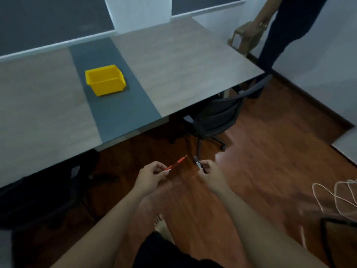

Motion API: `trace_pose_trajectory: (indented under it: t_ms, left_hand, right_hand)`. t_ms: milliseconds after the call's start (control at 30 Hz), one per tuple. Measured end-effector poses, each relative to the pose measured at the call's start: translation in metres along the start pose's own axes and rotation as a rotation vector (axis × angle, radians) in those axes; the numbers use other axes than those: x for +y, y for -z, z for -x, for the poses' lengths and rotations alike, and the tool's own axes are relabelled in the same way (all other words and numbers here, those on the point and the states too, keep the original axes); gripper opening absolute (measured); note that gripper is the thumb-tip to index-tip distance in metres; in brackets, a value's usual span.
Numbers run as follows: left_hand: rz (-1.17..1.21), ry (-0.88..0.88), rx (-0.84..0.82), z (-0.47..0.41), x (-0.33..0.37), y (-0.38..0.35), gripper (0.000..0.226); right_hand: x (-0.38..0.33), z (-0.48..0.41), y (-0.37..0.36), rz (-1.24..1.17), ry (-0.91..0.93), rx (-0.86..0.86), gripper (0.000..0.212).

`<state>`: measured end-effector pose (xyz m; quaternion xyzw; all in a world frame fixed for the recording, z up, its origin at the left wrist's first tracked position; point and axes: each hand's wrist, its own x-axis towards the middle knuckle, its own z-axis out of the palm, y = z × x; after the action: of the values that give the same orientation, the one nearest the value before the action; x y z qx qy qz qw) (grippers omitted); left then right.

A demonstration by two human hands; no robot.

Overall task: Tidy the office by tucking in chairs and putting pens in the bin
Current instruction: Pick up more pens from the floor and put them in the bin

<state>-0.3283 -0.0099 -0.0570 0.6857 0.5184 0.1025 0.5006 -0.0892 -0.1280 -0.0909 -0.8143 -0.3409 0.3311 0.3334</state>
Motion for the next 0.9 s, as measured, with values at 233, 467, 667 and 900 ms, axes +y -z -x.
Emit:
trace_pose_trajectory:
  t_ms: [233, 467, 667, 900]
  left_hand:
    - [0.000, 0.025, 0.074, -0.062, -0.013, 0.079, 0.008]
    - [0.095, 0.104, 0.184, -0.119, -0.023, 0.125, 0.011]
    - [0.209, 0.192, 0.295, -0.170, -0.018, 0.146, 0.014]
    - [0.309, 0.236, 0.418, -0.222, 0.015, 0.165, 0.013]
  right_hand:
    - [-0.081, -0.076, -0.045, 0.002, 0.073, -0.070, 0.027]
    - [-0.133, -0.152, -0.074, 0.040, 0.123, -0.174, 0.031]
    - [-0.175, -0.236, -0.088, 0.058, 0.205, -0.285, 0.030]
    - [-0.221, -0.326, -0.094, 0.056, 0.238, -0.370, 0.023]
